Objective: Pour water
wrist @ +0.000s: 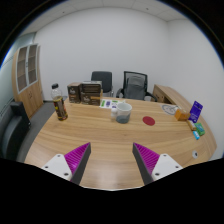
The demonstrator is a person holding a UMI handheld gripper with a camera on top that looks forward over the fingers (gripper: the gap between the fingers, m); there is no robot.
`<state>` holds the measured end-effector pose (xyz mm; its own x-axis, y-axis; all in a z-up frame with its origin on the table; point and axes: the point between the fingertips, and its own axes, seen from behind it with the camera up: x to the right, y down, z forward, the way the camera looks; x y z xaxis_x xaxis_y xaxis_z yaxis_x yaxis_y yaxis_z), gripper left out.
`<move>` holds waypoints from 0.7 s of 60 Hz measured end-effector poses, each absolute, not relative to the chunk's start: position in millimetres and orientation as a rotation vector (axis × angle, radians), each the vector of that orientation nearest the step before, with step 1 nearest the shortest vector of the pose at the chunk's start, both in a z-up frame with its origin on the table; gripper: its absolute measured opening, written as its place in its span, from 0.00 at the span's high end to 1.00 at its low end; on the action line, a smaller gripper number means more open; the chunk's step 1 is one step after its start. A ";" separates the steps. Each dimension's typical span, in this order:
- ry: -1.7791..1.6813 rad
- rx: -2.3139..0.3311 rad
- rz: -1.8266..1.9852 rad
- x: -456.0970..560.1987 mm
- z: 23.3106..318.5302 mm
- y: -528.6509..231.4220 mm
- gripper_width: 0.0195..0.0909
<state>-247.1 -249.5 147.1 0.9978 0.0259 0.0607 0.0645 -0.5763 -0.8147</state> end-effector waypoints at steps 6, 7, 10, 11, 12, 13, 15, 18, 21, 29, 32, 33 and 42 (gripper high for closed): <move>-0.042 -2.164 -0.027 -320.9 126.8 -216.2 0.07; -0.036 -2.161 -0.023 -333.7 123.7 -210.5 0.07; -0.024 -2.145 -0.004 -372.1 116.5 -190.9 0.07; -0.021 -2.144 0.002 -384.8 113.4 -184.7 0.07; -0.020 -2.145 0.010 -397.5 110.4 -178.6 0.07; -0.021 -2.145 0.019 -410.1 107.9 -171.9 0.07; -0.022 -2.142 0.037 -434.7 105.5 -158.6 0.07; -0.023 -2.123 0.058 -467.2 105.1 -137.8 0.07; -0.032 -2.102 0.075 -496.8 106.2 -116.2 0.06; -0.042 -2.023 0.073 -548.8 112.3 -51.3 0.07; -0.043 -1.998 0.053 -558.7 112.9 -26.3 0.07; -0.041 -1.989 0.042 -560.7 113.0 -19.1 0.07; -0.017 -1.930 -0.013 -569.0 107.7 38.8 0.16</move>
<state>-569.0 38.8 107.7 0.9998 0.0056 0.0178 0.0186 -0.3519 -0.9358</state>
